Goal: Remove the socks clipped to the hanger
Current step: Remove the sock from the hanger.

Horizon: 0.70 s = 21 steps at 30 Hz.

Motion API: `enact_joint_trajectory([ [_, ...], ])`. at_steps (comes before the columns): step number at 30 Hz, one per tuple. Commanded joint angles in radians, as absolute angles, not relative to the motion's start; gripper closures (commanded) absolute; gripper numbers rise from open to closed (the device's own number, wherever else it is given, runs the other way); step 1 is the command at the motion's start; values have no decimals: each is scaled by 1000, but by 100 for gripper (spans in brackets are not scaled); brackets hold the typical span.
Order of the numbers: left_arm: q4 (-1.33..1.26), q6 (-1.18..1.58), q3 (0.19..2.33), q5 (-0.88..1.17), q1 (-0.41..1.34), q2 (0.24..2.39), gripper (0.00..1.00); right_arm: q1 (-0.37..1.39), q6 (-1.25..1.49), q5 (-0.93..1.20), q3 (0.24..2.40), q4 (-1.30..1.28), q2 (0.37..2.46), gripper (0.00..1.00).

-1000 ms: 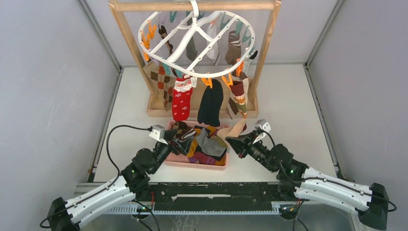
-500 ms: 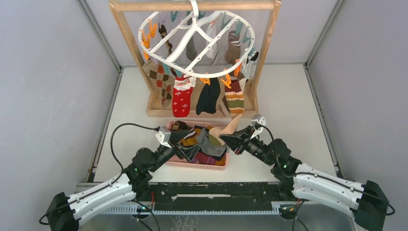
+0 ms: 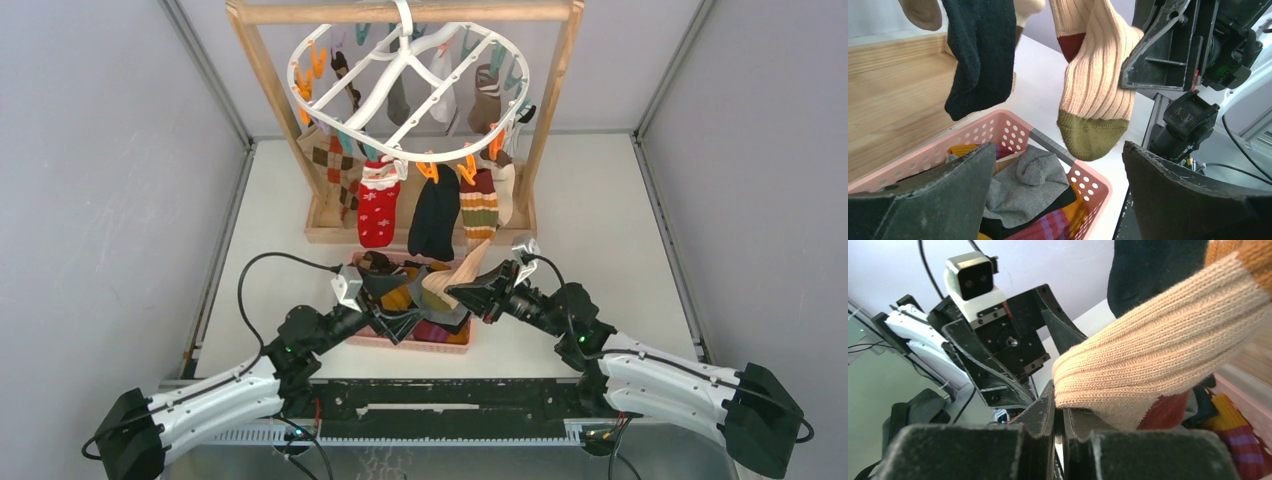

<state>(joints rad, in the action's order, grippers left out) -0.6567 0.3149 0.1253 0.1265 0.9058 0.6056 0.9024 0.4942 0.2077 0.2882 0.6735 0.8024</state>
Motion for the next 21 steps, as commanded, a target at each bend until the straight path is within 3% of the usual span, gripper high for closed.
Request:
enact_joint_trajectory([
  [1, -753, 328, 140, 167, 908, 638, 0, 897, 527, 264, 314, 763, 803, 90],
  [14, -827, 347, 154, 218, 913, 681, 1, 897, 533, 285, 321, 780, 845, 90],
  [17, -829, 344, 160, 224, 917, 687, 6, 897, 535, 288, 321, 791, 855, 90],
  [21, -841, 343, 168, 241, 922, 704, 20, 896, 536, 288, 324, 800, 870, 90],
])
